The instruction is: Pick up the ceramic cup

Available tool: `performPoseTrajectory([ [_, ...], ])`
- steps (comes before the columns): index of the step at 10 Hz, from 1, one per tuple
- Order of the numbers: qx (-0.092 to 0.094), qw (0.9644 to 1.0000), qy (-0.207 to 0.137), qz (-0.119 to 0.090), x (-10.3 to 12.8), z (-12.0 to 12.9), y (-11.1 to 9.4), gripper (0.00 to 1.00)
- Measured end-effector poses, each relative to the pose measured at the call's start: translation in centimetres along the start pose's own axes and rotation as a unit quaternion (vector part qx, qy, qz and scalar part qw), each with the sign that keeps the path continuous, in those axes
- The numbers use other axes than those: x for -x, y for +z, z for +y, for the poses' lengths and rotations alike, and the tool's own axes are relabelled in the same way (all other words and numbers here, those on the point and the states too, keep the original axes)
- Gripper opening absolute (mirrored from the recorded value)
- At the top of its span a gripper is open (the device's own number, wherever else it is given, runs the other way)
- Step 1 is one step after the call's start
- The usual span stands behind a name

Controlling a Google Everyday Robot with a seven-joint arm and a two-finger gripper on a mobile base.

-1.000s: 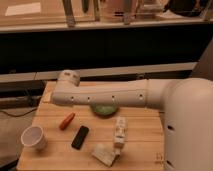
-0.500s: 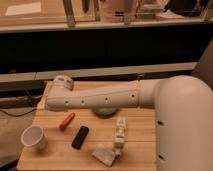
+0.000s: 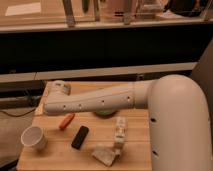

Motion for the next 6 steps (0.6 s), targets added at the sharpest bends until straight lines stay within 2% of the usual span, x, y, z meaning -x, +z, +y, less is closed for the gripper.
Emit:
performPoseTrajectory([
  [6,-0.005,0.9990,-0.043,-0.008,1.7,-0.6,1.6,0.80],
])
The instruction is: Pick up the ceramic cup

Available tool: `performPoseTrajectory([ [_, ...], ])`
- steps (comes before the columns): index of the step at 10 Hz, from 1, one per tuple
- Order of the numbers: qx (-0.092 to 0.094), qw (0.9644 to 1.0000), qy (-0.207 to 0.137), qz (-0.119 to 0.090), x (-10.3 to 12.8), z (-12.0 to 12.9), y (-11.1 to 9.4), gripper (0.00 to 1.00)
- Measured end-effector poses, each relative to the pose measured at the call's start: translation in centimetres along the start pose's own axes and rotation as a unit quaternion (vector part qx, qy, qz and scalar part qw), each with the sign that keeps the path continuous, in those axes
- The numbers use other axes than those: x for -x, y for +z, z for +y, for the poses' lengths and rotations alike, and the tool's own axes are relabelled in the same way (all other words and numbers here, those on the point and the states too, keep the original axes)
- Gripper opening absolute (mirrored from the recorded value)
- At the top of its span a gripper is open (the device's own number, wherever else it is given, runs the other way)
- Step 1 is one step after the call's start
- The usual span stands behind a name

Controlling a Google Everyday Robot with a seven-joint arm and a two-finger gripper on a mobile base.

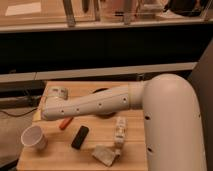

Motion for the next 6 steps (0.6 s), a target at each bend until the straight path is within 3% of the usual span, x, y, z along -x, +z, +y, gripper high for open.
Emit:
performPoseTrajectory([
  [6,-0.012,0.9994,-0.030,-0.009,0.76,-0.50,0.21,0.80],
])
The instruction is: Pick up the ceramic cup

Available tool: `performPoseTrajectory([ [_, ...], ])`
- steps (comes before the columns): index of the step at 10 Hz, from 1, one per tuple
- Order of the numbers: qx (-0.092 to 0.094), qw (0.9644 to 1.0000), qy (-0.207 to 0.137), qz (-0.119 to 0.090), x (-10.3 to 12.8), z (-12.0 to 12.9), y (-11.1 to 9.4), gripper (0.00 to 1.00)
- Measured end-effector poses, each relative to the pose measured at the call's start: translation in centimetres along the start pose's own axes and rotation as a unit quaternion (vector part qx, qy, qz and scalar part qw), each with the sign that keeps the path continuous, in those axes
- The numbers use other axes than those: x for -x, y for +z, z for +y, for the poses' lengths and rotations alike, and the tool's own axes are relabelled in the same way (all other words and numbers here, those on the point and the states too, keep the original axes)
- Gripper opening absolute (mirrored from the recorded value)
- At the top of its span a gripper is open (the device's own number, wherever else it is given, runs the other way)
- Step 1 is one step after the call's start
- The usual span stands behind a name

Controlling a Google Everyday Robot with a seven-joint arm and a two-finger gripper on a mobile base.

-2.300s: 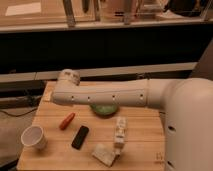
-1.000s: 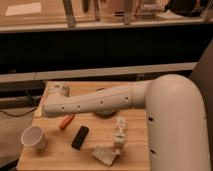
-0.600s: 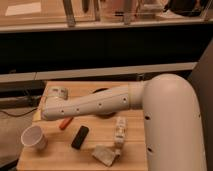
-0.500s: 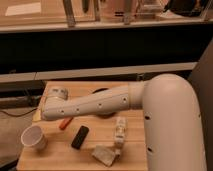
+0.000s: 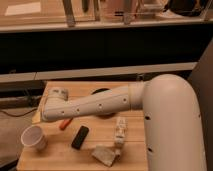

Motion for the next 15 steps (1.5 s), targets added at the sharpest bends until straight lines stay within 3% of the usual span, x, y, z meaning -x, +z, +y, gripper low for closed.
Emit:
performPoseTrajectory([
  [15,-0.025,0.9975,-0.062,-0.024,1.9,0.1,2.2,0.80],
])
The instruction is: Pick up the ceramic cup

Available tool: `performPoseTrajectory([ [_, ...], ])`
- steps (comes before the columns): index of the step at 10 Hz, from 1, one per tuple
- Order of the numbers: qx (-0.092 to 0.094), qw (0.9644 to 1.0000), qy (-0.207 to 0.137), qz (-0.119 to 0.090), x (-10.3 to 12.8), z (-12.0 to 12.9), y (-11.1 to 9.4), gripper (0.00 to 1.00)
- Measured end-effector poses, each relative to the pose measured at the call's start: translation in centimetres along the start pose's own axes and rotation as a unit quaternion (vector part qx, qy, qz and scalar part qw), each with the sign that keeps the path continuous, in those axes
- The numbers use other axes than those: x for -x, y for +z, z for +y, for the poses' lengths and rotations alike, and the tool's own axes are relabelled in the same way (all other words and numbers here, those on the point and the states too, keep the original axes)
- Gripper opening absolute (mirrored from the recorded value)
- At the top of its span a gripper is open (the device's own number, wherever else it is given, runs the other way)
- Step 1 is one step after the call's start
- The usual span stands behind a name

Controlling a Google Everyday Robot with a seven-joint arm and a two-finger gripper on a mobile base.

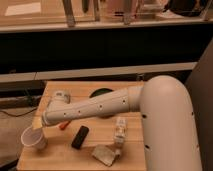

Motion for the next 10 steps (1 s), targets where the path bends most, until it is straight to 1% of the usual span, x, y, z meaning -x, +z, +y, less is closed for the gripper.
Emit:
performPoseTrajectory([
  [5,-0.003,0.9999,-0.013,-0.006,0.49,-0.11,0.43,0.80],
  [7,-0.005,0.9998,-0.020,-0.008,0.63,-0.24,0.55,0.77],
  [8,-0.005,0.9996,-0.026,-0.009,0.77,-0.29,0.56,0.72],
  [9,-0.005,0.9995,-0.028,-0.010,0.79,-0.34,0.53,0.65],
  [10,-0.005,0.9995,-0.029,-0.010,0.81,-0.36,0.53,0.53],
])
